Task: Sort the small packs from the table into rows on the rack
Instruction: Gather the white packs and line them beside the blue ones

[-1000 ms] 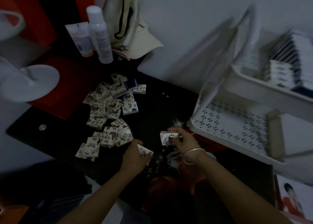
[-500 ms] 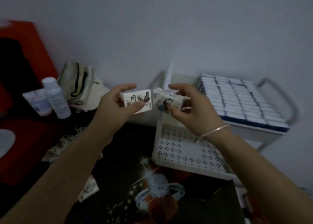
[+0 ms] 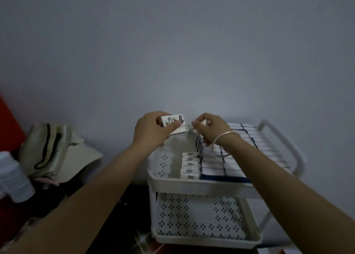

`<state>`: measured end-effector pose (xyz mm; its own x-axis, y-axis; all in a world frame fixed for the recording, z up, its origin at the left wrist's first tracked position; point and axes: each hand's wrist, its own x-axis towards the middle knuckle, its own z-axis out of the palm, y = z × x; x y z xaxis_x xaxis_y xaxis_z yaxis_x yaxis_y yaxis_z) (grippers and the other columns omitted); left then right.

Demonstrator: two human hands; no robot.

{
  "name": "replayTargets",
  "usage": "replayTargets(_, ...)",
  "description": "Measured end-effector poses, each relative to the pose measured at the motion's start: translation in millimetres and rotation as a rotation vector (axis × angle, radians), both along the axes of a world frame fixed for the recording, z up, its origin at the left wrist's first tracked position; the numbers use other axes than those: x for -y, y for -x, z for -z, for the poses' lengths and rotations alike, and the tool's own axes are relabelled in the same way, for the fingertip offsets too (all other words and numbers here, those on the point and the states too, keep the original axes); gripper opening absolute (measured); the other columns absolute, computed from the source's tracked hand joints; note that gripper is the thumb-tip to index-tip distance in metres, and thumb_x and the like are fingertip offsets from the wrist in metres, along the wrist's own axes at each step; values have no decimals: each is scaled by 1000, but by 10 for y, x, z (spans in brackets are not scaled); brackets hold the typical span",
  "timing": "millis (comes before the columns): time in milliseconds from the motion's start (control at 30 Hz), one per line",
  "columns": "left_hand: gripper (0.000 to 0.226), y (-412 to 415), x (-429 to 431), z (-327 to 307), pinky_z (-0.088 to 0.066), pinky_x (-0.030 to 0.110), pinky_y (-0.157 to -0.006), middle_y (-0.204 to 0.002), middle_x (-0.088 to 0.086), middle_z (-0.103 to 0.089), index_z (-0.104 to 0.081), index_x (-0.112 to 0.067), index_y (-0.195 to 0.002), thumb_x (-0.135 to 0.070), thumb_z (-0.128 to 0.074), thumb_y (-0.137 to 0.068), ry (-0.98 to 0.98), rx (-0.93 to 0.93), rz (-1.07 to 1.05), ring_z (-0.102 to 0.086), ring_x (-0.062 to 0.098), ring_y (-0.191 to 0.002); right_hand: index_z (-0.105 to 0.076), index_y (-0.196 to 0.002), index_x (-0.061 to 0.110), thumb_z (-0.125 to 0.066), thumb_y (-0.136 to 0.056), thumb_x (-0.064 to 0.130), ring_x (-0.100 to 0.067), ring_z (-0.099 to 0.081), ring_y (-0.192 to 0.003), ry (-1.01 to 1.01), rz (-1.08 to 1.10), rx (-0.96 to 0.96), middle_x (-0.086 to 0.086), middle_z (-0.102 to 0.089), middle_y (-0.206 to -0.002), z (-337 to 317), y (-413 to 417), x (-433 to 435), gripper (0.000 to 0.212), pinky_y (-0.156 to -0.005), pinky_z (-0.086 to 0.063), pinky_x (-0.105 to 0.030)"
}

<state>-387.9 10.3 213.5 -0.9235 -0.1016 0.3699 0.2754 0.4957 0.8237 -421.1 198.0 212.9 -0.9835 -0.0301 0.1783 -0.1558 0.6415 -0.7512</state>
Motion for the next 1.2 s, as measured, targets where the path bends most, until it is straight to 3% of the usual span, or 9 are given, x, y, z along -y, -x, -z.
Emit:
replayTargets(133, 31, 270, 12, -62, -54, 27, -48, -81, -6, -72, -70, -23, -101, -44, -74, -78, 86, 82, 26, -69, 10, -56, -59, -107, 18, -73, -80, 27, -11, -58, -48, 79, -133, 194, -3, -68, -81, 71, 84, -17, 32, -40, -44, -19)
replayTargets(200, 39, 421, 37, -136, -54, 27, -64, -99, -7, -68, -68, -26, -105, -53, -70, -78, 242, 117, -20, -70, 12, -76, -60, -107, 17, -74, -78, 15, -10, -57, -45, 17, -172, 167, -2, -68, -81, 135, 132, -40, 32, -41, -43, -18)
replayTargets(267, 40, 593, 37, -216, -50, 30, -80, -108, -5, -64, -70, -25, -104, -57, -65, -79, 394, 147, -101, -63, 17, -97, -64, -101, 22, -73, -80, 25, -10, -62, -57, -124, -134, 71, 4, -70, -77, 196, 175, -35, 23, -54, -47, -24)
replayTargets(367, 34, 799, -120, -274, -53, 30, -74, -80, -1, -71, -73, -16, -86, -47, -61, -82, 507, 288, -109, -66, 21, -80, -62, -80, 29, -68, -75, 56, -12, -59, -72, -517, -52, -65, 10, -63, -76, 248, 170, 4, 28, -65, -47, -27)
replayTargets(533, 27, 933, -489, -158, -46, 22, -55, -39, -6, -60, -65, -11, -59, -15, -56, -84, 664, 481, -90, -52, 5, -28, -59, -75, 25, -65, -78, 55, -19, -47, -93, -685, -142, -79, 2, -61, -86, 329, 191, -53, 30, -71, -41, -31)
replayTargets(733, 26, 972, -663, 71, -53, 25, -84, -45, -4, -63, -64, -15, -58, -25, -57, -81, 809, 688, 17, -60, 9, -48, -69, -105, 28, -62, -78, 56, -21, -42, -105, -795, -211, -77, 3, -63, -100, 319, 154, -126, 40, -84, -42, -33)
replayTargets(933, 25, 957, -704, 142, -27, 18, -49, -37, 0, -49, -49, -11, -72, -22, -36, -91, 923, 965, 170, -30, 9, -27, -69, -88, 31, -58, -74, 67, -17, -42, -103, -694, -203, 15, 5, -64, -93, 258, 107, -180, 40, -87, -43, -35)
replayTargets(1067, 24, 889, -718, 152, -26, 15, -39, -46, 2, -46, -45, -13, -78, -28, -44, -96, 909, 973, 251, -29, 8, -25, -54, -114, 29, -60, -83, 48, -16, -45, -109, -585, -170, -56, 8, -65, -104, 284, 96, -134, 37, -81, -41, -29)
replayTargets(1200, 22, 832, -691, 237, -24, 11, -35, -60, 5, -50, -47, -15, -88, -26, -31, -99, 720, 930, 266, -29, 7, -29, -52, -129, 36, -50, -92, 37, -21, -45, -114, -798, -210, -84, 1, -63, -111, 234, 31, -76, 37, -91, -36, -33)
